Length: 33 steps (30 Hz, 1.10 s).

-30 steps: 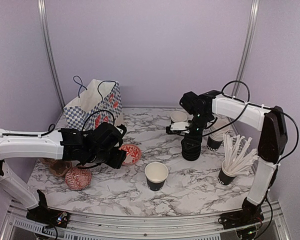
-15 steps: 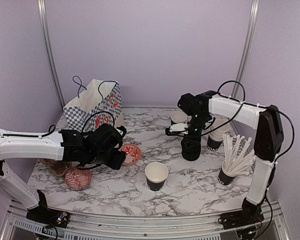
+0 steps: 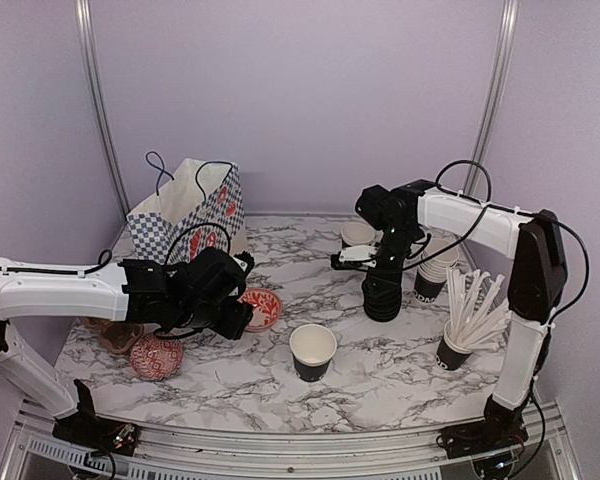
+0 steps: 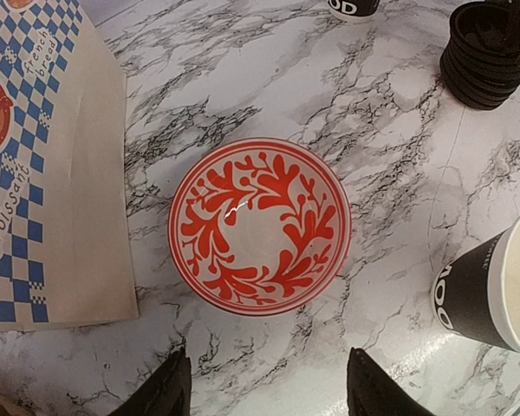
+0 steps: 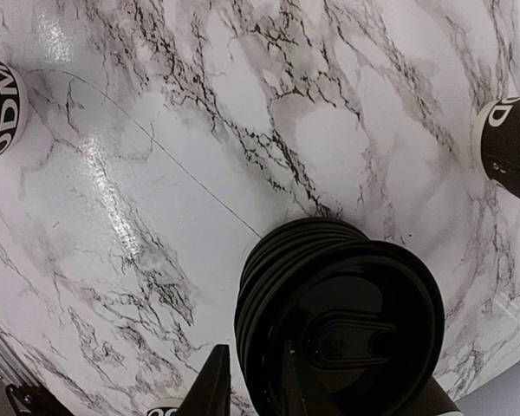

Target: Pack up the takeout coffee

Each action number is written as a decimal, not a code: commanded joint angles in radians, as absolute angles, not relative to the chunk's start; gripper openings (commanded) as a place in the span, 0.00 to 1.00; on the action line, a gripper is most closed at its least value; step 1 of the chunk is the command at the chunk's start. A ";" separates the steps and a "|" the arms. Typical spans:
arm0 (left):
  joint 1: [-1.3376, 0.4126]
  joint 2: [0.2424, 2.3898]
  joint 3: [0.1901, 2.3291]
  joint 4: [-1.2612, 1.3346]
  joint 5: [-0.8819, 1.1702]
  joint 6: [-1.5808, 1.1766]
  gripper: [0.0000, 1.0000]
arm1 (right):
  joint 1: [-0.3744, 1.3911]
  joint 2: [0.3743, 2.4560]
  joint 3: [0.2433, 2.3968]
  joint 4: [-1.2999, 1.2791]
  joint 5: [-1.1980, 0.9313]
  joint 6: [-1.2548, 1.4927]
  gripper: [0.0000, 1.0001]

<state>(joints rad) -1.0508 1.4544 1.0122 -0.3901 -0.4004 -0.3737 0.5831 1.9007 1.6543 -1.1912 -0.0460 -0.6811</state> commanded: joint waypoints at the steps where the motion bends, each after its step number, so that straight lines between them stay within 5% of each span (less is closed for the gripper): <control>1: -1.047 1.462 1.014 -0.376 -0.394 -0.359 0.62 | 0.572 1.908 1.664 -1.200 -0.049 -0.672 0.20; 16: -1.048 1.463 1.012 -0.377 -0.393 -0.358 0.62 | 0.568 1.925 1.664 -1.200 -0.030 -0.664 0.19; 33: -1.048 1.467 1.026 -0.376 -0.391 -0.349 0.62 | 0.566 1.879 1.693 -1.209 -0.065 -0.654 0.02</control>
<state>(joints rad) -1.0508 1.4544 1.0122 -0.3893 -0.3996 -0.3717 0.5774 1.9167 1.6543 -1.1927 -0.0402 -0.6689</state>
